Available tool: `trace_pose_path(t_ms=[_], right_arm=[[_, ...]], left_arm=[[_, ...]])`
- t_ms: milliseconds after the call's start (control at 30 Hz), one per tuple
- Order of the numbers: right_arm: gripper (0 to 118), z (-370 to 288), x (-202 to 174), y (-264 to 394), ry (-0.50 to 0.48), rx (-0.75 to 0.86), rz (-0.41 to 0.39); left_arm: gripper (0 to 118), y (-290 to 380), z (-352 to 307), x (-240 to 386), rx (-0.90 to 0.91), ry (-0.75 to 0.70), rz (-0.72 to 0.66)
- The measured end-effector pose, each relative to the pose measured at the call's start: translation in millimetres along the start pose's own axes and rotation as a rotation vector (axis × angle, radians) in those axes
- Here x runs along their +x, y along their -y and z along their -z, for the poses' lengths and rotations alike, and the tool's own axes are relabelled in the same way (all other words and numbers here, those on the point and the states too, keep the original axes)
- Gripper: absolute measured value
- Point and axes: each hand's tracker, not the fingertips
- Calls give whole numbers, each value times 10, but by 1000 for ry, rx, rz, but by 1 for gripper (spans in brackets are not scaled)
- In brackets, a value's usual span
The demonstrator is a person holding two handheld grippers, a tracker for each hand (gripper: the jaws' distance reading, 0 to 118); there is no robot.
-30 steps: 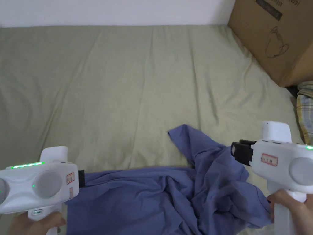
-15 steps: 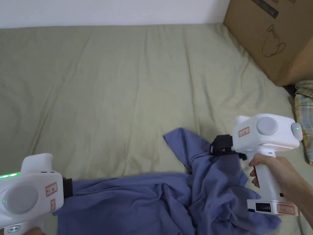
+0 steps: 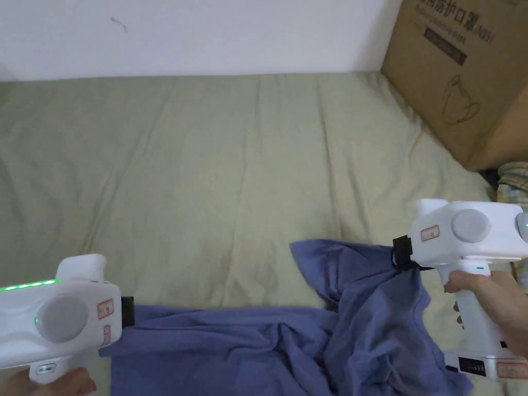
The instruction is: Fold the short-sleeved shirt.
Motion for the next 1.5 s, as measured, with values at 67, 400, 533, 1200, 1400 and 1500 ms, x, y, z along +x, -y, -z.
trace_pose_path(t_ms=[67,400,533,1200,1400,1500], right_arm=[[3,-268,21,-87,-4,44,-4],[3,-1738,139,-443,-2,306,17],[3,-2245,127,-587,20,388,7],[3,-3154,-567,-2189,-21,640,30],[2,-3444,-850,-3005,-70,771,89],[2,-3606,-920,-3373,-69,816,102]], left_arm=[[2,-88,-203,18,55,-32,29],[2,-661,-1478,4,343,-105,89],[2,-931,-1939,23,461,-139,71],[2,-2578,-2703,-158,673,-359,103],[2,-3477,-2894,-135,798,-407,60],[2,-3938,-3012,-98,830,-411,50]])
